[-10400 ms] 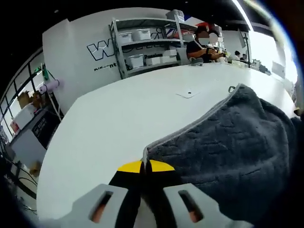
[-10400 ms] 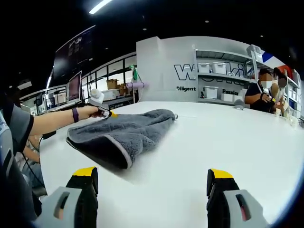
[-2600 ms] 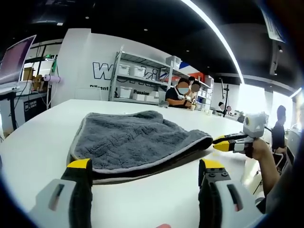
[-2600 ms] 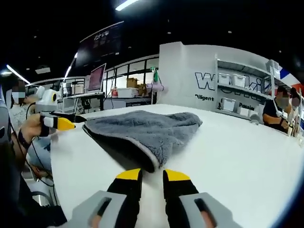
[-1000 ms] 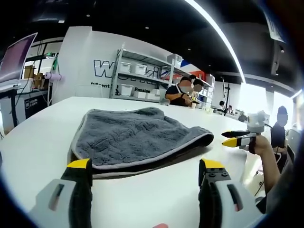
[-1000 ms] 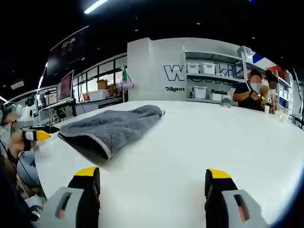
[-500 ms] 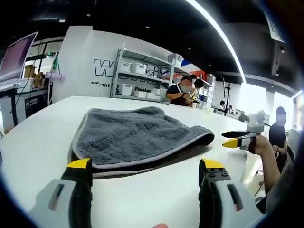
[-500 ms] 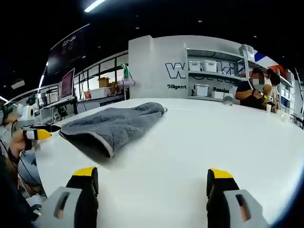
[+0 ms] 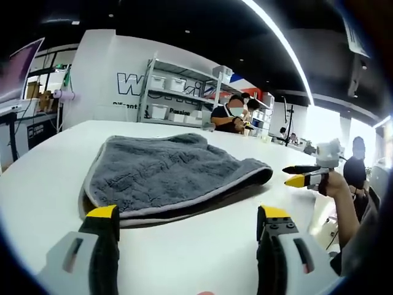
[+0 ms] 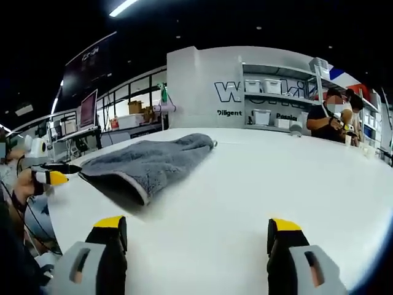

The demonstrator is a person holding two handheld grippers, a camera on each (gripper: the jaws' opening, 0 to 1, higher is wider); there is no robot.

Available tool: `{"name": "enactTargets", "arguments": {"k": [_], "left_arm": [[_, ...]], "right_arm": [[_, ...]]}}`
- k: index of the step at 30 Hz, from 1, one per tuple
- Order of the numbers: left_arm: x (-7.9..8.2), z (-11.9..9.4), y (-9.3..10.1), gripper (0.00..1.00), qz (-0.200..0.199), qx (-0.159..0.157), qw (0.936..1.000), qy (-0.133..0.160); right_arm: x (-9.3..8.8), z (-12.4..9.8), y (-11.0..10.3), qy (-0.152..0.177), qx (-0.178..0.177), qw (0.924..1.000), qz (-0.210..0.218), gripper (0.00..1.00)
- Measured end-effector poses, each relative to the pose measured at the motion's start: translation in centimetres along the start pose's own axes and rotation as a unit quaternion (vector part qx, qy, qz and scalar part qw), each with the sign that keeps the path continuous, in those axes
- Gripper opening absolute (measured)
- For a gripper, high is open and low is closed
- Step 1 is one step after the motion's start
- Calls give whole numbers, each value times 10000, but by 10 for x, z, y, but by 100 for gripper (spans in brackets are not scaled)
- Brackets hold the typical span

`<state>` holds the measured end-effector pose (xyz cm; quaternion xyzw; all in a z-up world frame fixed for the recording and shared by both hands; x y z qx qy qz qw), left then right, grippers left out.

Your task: Fold the towel on the table until its edges align and the towel forms a compact rectangular stack.

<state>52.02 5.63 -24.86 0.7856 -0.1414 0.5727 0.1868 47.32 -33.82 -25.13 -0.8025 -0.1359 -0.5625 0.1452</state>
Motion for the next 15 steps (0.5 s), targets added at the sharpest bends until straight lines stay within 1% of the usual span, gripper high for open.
{"name": "enactTargets", "arguments": {"k": [3,5,8,10,12,13,15], "left_arm": [[2,5,-1,97,-1,-20,10000,-63],[3,9,-3,98,-12,-95,9998,-163],[7,17,-10,95,-13,-154,9995,-283],[12,26,-17,92,107,-194,9988,-432],[15,32,-20,92,169,-246,9982,-517],[19,41,-26,92,230,-319,9975,-594],[24,53,-33,92,281,-407,9964,-683]], "right_arm": [[0,-1,0,13,-12,10000,6,99],[0,-2,1,21,-18,10000,10,99],[-1,-1,3,-13,-11,10000,15,99],[-1,-1,3,-25,-1,10000,4,99],[0,-1,3,-25,13,10000,-2,99],[0,-1,3,-5,16,10000,-9,99],[1,-2,4,6,13,10000,-21,99]]}}
Point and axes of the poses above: the point that each gripper's makers call its tool centre point, and the gripper's own axes: z roughly forward along the fingers, y roughly to its right, x roughly out of its top, the point moved 10 cm from there along -z, roughly backward along the fingers, and after that the axes turned 7 degrees about x, right-handed, at the moved point
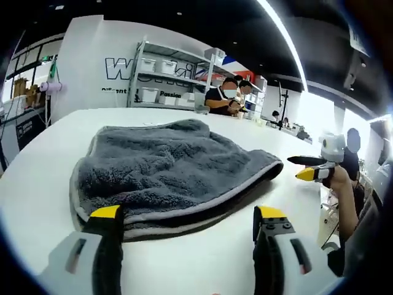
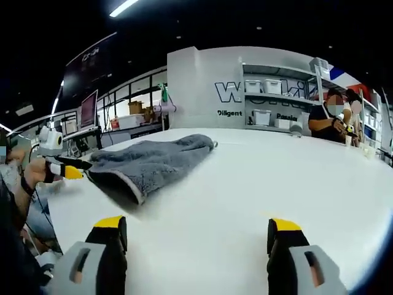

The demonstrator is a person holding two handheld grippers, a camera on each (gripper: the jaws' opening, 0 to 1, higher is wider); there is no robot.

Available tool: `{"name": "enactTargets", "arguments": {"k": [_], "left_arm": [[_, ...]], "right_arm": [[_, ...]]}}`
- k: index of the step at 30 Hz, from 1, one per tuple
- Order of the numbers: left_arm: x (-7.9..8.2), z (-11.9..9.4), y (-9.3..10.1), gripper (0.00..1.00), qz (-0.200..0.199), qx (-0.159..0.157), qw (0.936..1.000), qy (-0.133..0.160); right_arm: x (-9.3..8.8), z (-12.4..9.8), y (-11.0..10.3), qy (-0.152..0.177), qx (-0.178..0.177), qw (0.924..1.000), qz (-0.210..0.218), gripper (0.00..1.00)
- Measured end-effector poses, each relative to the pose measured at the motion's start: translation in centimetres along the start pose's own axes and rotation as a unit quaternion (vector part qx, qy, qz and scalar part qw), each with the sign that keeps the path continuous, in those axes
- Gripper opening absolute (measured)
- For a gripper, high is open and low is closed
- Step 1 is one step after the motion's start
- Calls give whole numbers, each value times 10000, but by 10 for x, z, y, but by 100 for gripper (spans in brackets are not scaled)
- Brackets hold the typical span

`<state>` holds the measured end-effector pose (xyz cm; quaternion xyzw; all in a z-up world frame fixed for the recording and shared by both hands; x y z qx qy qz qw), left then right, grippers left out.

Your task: Fold the towel on the table until its edges align and the towel forms a compact rectangular stack.

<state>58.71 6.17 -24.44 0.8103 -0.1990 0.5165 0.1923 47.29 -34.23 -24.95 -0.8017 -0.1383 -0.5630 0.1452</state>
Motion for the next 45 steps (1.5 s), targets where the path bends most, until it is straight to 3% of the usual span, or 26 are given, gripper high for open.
{"name": "enactTargets", "arguments": {"k": [7,12,19,22,26,31,37,43,45], "left_arm": [[24,40,-27,89,120,-119,9994,-311],[42,87,-44,90,802,-49,9953,-534],[80,152,-65,90,952,-249,9898,-1029],[97,187,-72,91,1279,-697,9823,-1177],[118,238,-81,91,1487,-1159,9764,-1055],[133,278,-70,91,1716,-1457,9690,-1018],[133,292,-60,91,1675,-1559,9704,-766],[134,281,-64,93,1601,-1573,9721,-676],[134,273,-69,97,1363,-1564,9767,-547]], "right_arm": [[1,-5,4,30,-92,10000,7,99],[1,-7,6,11,-128,9999,1,99],[6,-14,8,58,-189,9998,-58,99],[7,-20,10,114,-272,9995,-71,99],[8,-31,14,201,-436,9988,-61,99],[6,-41,18,194,-653,9977,-36,99],[4,-44,21,125,-740,9972,-21,99],[6,-43,16,141,-642,9978,-52,99],[6,-45,15,167,-619,9979,-50,99]]}}
Point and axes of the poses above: the point that each gripper's makers call its tool centre point, and the gripper's own axes: z roughly forward along the fingers, y roughly to its right, x roughly out of its top, the point moved 10 cm from there along -z, roughly backward along the fingers, and after that the axes turned 7 degrees about x, right-handed, at the moved point
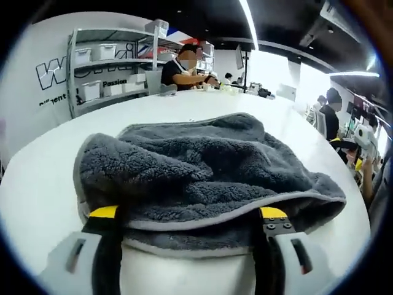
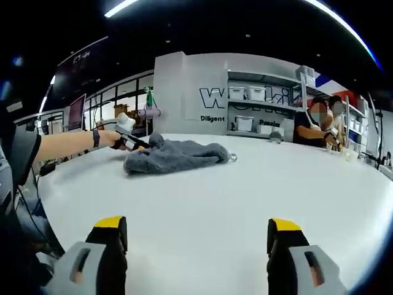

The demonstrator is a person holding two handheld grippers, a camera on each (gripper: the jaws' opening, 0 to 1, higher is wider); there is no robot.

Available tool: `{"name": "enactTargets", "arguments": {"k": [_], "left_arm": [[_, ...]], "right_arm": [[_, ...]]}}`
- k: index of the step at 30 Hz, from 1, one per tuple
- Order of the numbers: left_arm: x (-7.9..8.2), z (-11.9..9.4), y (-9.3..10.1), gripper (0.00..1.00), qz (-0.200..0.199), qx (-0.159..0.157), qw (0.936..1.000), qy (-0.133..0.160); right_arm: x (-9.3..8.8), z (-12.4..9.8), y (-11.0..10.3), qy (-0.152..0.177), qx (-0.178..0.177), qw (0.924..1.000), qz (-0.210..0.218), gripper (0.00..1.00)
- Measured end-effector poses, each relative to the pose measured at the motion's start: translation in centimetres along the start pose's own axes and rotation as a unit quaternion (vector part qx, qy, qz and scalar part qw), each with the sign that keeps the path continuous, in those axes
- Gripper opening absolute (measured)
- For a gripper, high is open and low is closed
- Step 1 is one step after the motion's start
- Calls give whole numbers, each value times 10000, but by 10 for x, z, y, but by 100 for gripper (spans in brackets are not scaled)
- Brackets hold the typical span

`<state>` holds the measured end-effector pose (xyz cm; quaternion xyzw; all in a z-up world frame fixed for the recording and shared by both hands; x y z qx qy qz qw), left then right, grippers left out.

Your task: Fold the towel on the table until its edges align and the towel forms a compact rectangular stack.

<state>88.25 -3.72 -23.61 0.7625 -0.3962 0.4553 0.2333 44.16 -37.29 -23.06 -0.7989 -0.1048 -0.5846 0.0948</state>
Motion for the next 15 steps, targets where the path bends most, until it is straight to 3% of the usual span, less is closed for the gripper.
{"name": "enactTargets", "arguments": {"k": [3,7,10,15], "left_arm": [[-6,-17,4,99,-126,67,9999,64],[-8,-44,13,99,-61,179,9998,27],[-7,-66,22,99,-10,338,9993,158],[-11,-106,61,99,-117,404,9976,551]], "right_arm": [[-1,-5,0,-7,-24,10000,10,99],[0,-10,1,76,-103,9999,47,98],[1,-11,-1,116,-69,9999,30,98],[3,-12,-6,174,61,9998,-6,98]]}}
Point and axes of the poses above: the point that each gripper's makers call its tool centre point, and the gripper's own axes: z roughly forward along the fingers, y roughly to its right, x roughly out of its top, the point moved 10 cm from there along -z, roughly backward along the fingers, and after that the axes turned 7 degrees about x, right-handed, at the moved point
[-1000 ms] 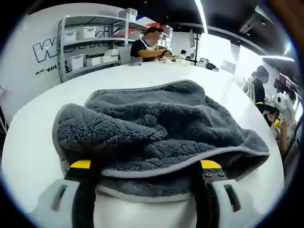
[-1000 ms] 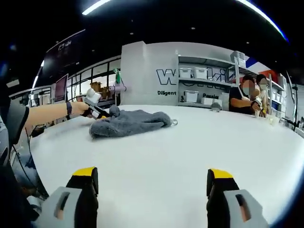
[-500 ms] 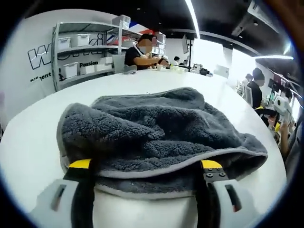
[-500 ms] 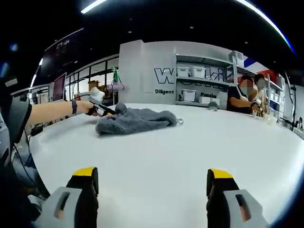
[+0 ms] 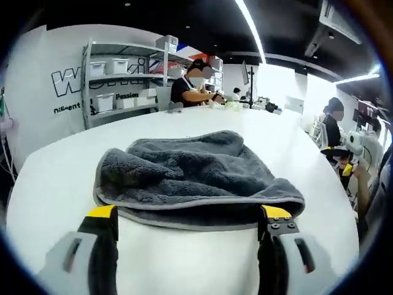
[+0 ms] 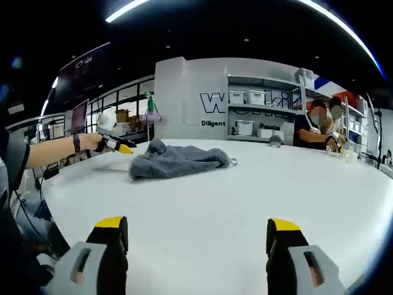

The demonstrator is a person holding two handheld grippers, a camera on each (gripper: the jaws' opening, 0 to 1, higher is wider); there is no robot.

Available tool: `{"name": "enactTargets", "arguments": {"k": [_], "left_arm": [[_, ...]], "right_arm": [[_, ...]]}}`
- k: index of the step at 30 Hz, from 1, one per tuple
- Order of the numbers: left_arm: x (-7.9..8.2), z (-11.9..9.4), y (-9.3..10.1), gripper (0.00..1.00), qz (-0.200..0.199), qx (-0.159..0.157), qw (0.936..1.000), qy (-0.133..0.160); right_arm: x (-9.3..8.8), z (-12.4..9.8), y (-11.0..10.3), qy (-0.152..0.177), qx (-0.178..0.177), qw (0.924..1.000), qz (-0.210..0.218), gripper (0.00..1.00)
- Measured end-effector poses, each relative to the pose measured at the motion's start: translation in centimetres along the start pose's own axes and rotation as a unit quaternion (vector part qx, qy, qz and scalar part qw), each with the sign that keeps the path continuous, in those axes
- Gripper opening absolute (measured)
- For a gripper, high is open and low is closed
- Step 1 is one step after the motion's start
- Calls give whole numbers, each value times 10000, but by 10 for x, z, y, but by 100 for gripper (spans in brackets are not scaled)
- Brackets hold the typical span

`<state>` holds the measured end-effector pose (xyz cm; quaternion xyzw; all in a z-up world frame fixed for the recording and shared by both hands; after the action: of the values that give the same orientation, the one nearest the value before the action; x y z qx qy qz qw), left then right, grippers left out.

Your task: Fold the towel on the table until its edges align and the towel forms a compact rectangular stack.

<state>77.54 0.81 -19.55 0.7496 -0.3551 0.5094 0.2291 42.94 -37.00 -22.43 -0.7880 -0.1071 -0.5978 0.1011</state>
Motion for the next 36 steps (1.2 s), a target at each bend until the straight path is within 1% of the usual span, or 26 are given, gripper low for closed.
{"name": "enactTargets", "arguments": {"k": [3,5,6,8,9,11,14,15,17,18,19,20,21,24,26,27,29,32,36], "left_arm": [[-2,-21,23,99,-113,49,9997,205],[-4,-38,41,99,-289,-12,9986,446],[-5,-45,48,99,-378,10,9981,490],[-9,-58,60,99,-410,19,9976,561],[-12,-69,69,99,-436,66,9975,543],[-19,-85,84,99,-402,130,9965,723],[-33,-108,106,99,-513,250,9946,865],[-36,-116,112,99,-610,333,9931,949],[-43,-128,122,99,-573,377,9926,1000],[-47,-136,128,99,-617,447,9912,1081],[-49,-140,131,99,-634,461,9909,1096],[-54,-147,135,99,-724,543,9894,1137],[-58,-152,138,99,-743,615,9892,1107],[-68,-163,149,99,-624,862,9896,969],[-72,-168,155,99,-655,922,9890,957],[-74,-170,156,99,-719,971,9876,1004],[-77,-172,163,99,-700,978,9875,1017],[-82,-172,171,99,-581,1041,9884,945],[-84,-171,173,99,-608,979,9891,921]], "right_arm": [[1,-1,-1,-12,50,10000,-43,98],[3,-2,-1,7,84,9999,-75,98],[3,-2,-1,14,103,9999,-92,98],[5,-3,-1,15,132,9998,-123,98],[5,-3,-1,2,147,9998,-145,98],[5,-3,0,-27,169,9997,-183,98],[5,-1,0,-89,264,9992,-275,98],[5,0,-1,-82,338,9990,-283,98],[6,3,-3,-59,495,9983,-300,98],[6,4,-4,-52,577,9978,-320,98],[7,5,-4,-37,617,9976,-321,98],[8,6,-4,-25,647,9974,-324,98],[8,7,-4,-10,699,9970,-338,98],[11,9,-4,43,815,9961,-338,98],[12,10,-4,66,879,9955,-341,98],[12,11,-3,63,890,9954,-337,98],[12,12,-3,33,881,9955,-360,98],[12,12,-3,33,835,9953,-480,98],[13,12,-3,57,886,9947,-510,99]]}}
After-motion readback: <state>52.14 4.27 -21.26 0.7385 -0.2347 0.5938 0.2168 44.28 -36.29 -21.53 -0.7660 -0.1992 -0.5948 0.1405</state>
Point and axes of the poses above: the point that each gripper's makers call its tool centre point, and the gripper's own axes: z roughly forward along the fingers, y roughly to its right, x roughly out of its top, the point moved 10 cm from there along -z, roughly backward along the fingers, and after that the axes turned 7 degrees about x, right-handed, at the moved point
